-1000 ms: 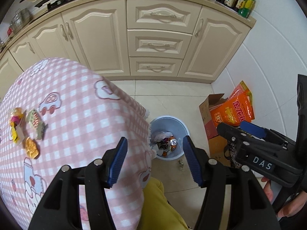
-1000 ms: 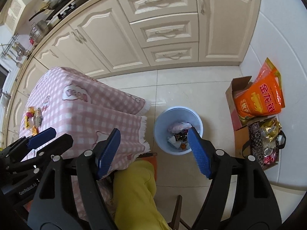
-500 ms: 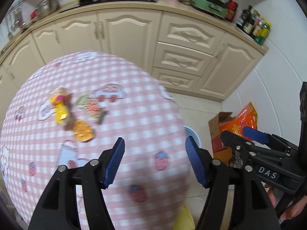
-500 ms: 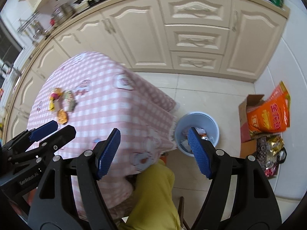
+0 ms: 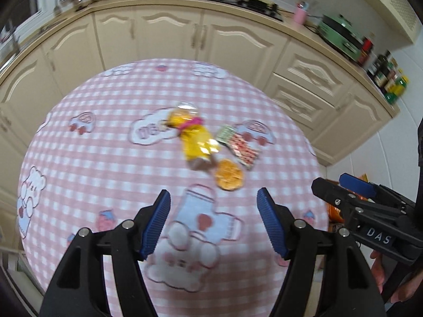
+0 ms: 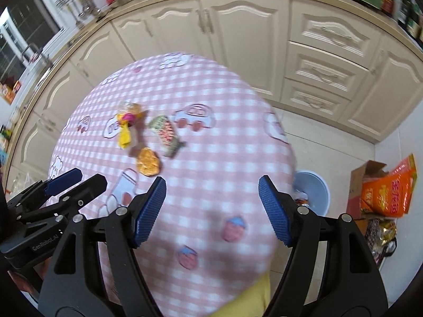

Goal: Collect trash
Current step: 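Return to the table, grasp the yellow candy bag with the left tool while the right grasps the striped packet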

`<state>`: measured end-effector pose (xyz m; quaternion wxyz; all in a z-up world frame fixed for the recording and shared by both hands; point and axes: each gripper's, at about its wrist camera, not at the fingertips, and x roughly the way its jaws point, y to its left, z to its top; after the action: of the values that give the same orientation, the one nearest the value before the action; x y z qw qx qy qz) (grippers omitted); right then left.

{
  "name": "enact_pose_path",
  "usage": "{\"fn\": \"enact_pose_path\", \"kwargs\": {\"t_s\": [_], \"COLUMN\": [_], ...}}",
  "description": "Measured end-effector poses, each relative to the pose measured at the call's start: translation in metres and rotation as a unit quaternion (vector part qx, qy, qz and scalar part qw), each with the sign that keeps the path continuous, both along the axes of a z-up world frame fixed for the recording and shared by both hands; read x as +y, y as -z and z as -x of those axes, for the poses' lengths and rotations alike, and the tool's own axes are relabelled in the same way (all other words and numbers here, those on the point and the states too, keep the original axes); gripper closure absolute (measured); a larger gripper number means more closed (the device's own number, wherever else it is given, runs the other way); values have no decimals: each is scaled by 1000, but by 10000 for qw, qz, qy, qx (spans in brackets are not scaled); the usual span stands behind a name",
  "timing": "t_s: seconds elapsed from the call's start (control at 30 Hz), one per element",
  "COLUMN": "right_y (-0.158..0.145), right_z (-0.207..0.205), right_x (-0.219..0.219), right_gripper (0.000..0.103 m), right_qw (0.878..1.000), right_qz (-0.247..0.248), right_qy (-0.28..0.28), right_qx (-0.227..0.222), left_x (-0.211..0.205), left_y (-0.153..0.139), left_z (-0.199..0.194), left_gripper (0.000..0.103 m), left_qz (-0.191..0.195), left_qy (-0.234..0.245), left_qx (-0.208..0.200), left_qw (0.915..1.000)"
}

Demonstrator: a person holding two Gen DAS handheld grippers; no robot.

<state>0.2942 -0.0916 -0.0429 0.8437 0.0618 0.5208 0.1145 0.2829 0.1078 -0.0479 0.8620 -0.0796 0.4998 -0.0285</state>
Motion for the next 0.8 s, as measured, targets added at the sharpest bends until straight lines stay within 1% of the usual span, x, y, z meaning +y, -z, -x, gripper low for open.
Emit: {"fn": "enact_pose_path", "kwargs": {"t_s": [0.1, 0.23, 0.3, 0.37, 0.4, 0.47, 0.5, 0.53, 0.57, 0.6, 0.63, 0.67, 0.77, 0.8], "right_y": [7, 17, 21, 28, 31, 40, 44, 49, 55, 56, 55, 56, 58, 57], "right_z": [-12, -31, -41, -53, -57, -67, -71, -75, -78, -80, -83, -85, -94, -96], "right_x": [16, 36, 44, 52, 56, 65, 68, 72, 75, 77, 76, 76, 63, 59], "right_gripper": [31, 32, 35, 45, 47, 55, 57, 66, 72, 75, 81, 82, 86, 86], "right_qw": [9999, 9997, 9997, 9995, 9993, 9987, 9983, 9980, 9973, 9975, 9982, 9982, 9984, 9983], "right_qz": [-58, 3, 45, 107, 115, 142, 150, 155, 148, 144, 179, 217, -202, -261], "right_qy": [-57, -150, -184, -220, -248, -352, -406, -458, -540, -547, -514, -518, -407, -356], "right_qx": [101, 173, 169, 217, 249, 340, 380, 416, 471, 417, 257, 229, 344, 371], "left_x": [20, 37, 42, 45, 46, 45, 45, 45, 45, 46, 46, 46, 41, 39], "left_y": [3, 8, 11, 14, 16, 21, 23, 26, 29, 31, 34, 37, 46, 49], "left_z": [-6, -20, -27, -36, -41, -52, -57, -63, -67, -72, -77, -82, -95, -98], "left_gripper": [34, 33, 33, 32, 32, 31, 31, 31, 31, 32, 32, 32, 32, 32], "left_qz": [46, 169, 228, 285, 312, 319, 329, 360, 390, 396, 402, 436, 490, 454], "left_qy": [-171, -320, -358, -386, -393, -402, -407, -411, -414, -450, -485, -494, -467, -441], "left_qx": [28, 140, 176, 219, 246, 317, 349, 387, 414, 452, 476, 494, 501, 496], "left_qw": [9998, 9992, 9989, 9986, 9984, 9982, 9980, 9978, 9975, 9972, 9969, 9966, 9964, 9968]}}
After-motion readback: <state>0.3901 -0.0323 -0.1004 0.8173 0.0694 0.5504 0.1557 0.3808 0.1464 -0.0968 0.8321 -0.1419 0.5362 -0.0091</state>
